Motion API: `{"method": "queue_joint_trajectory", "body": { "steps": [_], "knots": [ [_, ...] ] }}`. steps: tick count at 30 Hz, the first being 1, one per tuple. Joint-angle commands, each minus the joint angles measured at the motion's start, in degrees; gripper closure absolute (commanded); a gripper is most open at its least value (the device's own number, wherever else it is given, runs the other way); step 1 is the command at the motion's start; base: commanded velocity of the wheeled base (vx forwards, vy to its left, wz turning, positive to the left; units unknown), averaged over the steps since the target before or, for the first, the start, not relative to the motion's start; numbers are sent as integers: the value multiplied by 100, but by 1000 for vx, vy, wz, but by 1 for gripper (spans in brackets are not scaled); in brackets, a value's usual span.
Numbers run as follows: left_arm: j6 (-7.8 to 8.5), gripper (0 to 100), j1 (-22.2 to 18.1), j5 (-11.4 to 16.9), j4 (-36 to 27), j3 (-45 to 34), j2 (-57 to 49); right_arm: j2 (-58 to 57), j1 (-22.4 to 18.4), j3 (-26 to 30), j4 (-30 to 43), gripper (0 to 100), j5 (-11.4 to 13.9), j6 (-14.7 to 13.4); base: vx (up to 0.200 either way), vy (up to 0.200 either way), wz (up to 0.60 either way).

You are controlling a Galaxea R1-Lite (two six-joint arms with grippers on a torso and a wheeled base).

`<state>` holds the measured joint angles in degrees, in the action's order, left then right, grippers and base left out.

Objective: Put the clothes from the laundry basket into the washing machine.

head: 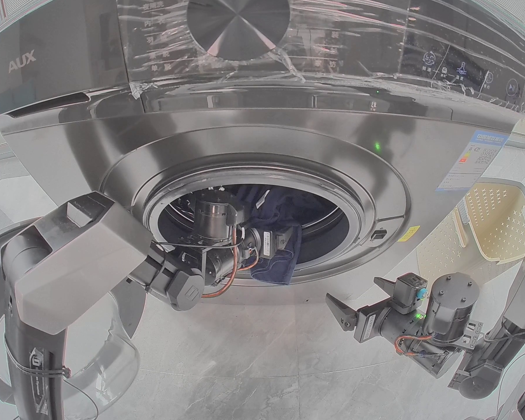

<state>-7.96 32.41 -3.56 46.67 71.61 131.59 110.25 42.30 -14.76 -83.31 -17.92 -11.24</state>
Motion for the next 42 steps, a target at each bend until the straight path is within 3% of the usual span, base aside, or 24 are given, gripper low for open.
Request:
{"method": "queue_joint_trajectory", "body": {
  "steps": [1,4,5,12,14,18,20,24,31,32,42],
  "knots": [
    [-13,0,28,31,-87,-235,-72,5,6,-9,-10,0,8,-1,0,0,0],
    [-4,0,28,31,-246,-226,25,5,15,-27,-10,0,8,-1,0,0,0],
    [-4,100,19,22,-228,-165,69,5,15,-35,-10,0,8,-1,0,0,0],
    [-39,100,-25,-40,-202,512,324,5,15,-44,-19,0,8,-1,0,0,0],
    [-153,100,-42,-57,-184,767,385,-4,15,-53,-19,0,8,-1,0,0,0],
    [-593,100,-33,-163,-52,1347,465,-4,15,-62,-27,0,8,8,0,0,0],
    [-681,100,-42,-277,185,1725,640,5,15,-62,-27,0,8,-1,0,0,0],
    [-672,100,-104,-444,466,2041,886,-4,15,-79,-27,0,8,-1,0,0,0],
    [-628,100,-25,-417,264,1426,447,-4,6,-97,-36,0,8,-1,0,0,0],
    [-628,0,10,-365,132,1215,210,-12,6,-97,-36,0,8,8,0,0,0],
    [-610,0,353,-75,-1010,-200,-1179,-12,6,-88,-36,0,8,8,0,0,0]
  ]
}}
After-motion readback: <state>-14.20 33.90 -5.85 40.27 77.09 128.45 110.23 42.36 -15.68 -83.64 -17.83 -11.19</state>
